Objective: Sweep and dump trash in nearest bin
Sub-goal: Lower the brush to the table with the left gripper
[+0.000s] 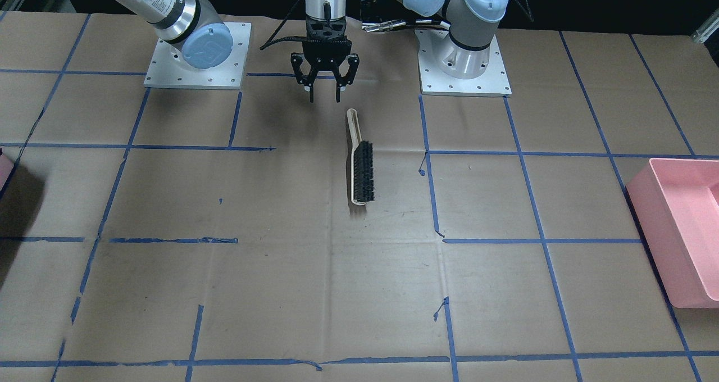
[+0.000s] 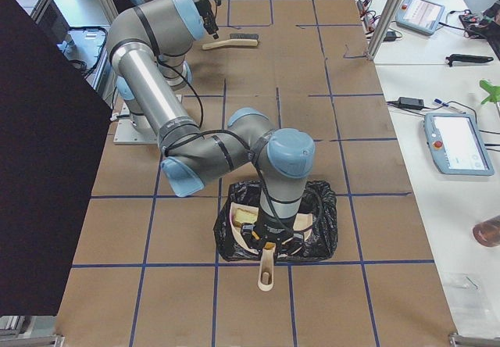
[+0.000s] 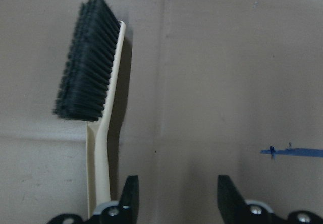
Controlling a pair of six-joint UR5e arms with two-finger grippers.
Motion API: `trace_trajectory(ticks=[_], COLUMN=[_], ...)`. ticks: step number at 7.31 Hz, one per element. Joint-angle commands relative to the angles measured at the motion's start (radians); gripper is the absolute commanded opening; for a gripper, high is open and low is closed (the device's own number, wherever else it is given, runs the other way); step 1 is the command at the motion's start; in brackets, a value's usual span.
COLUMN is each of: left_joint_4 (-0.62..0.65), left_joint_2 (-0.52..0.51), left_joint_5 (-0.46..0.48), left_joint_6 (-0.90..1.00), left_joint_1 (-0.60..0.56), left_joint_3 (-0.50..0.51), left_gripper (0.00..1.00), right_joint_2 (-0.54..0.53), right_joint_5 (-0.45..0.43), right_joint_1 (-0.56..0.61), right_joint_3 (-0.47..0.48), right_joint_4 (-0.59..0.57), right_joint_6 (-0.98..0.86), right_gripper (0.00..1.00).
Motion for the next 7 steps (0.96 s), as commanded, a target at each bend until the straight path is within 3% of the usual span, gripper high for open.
trace_trajectory(ticks=[1, 2, 5, 7], left_joint_4=[-0.008, -0.090, -0.490, -0.664], left_joint_2=[0.024, 0.040, 0.047, 0.054], left_joint_5=[-0.007, -0.011, -0.177, -0.218], left_joint_6=[0.023, 0.099, 0.275, 0.505], left_joint_1=[0.026, 0.057, 0.218, 0.395], left_joint_3=[0.044, 0.095, 0.338, 0.441], left_gripper=[0.83, 0.85, 0.86, 0.86], right_joint_2=[-0.003, -0.003, -0.015, -0.023], right_joint_5=[-0.108, -0.116, -0.203, -0.246], right_joint_1=[0.055, 0.062, 0.133, 0.142], right_joint_3=[0.059, 0.080, 0.102, 0.105], right_joint_4=[-0.147, -0.203, -0.211, -0.213], right_joint_6=[-0.008, -0.025, -0.028, -0.027], right_gripper=[0.04, 0.04, 0.04, 0.04])
